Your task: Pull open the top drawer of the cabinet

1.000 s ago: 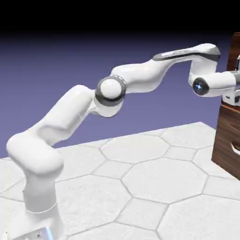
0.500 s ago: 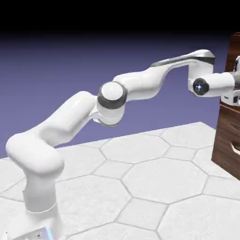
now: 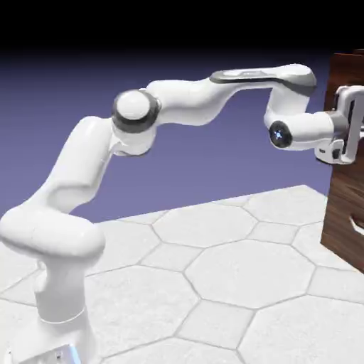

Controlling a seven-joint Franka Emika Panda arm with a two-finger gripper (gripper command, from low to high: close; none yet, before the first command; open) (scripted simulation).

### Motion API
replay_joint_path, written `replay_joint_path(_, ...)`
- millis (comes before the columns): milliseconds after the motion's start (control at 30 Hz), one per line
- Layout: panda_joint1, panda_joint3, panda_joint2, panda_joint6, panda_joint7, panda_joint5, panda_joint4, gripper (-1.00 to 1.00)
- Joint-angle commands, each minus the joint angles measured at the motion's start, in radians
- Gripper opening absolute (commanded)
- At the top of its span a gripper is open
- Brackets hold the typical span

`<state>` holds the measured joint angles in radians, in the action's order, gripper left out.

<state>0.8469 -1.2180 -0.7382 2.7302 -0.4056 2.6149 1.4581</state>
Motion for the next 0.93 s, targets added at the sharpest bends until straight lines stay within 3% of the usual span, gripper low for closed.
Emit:
replay_joint_path(0, 0.029, -0.017, 0.02, -0.008, 0.022, 0.007, 0.036, -1.0)
replay_joint_path(433, 0.485, -0.352, 0.239, -0.069, 0.26, 0.06, 0.432, -1.0)
replay_joint_path(833, 0.89, -0.743, 0.176, -0.135, 0.226, 0.033, 0.695, -1.0)
replay_joint_path(867, 0.89, -0.743, 0.176, -0.135, 0.226, 0.033, 0.695, 1.0)
replay_joint_path(900, 0.89, -0.743, 0.176, -0.135, 0.226, 0.033, 0.695, 1.0)
